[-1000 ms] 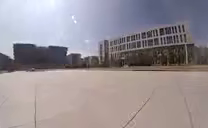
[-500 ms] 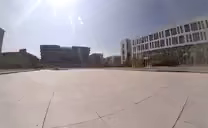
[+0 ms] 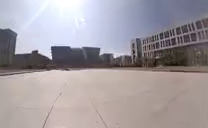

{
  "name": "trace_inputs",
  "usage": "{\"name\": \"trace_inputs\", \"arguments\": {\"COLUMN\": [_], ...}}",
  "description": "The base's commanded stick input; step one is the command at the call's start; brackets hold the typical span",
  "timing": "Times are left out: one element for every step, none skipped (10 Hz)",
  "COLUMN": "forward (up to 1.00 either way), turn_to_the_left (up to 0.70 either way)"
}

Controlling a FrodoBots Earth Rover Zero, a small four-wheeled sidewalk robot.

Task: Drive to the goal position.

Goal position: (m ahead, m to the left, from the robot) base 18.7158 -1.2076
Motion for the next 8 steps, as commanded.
{"name": "trace_inputs", "arguments": {"forward": [0.7, 0.7, 0.7, 0.7, 0.7, 0.7, 0.7, 0.7], "turn_to_the_left": [0.02, 0.02, 0.02, 0.02, 0.02, 0.02, 0.02, 0.02]}}
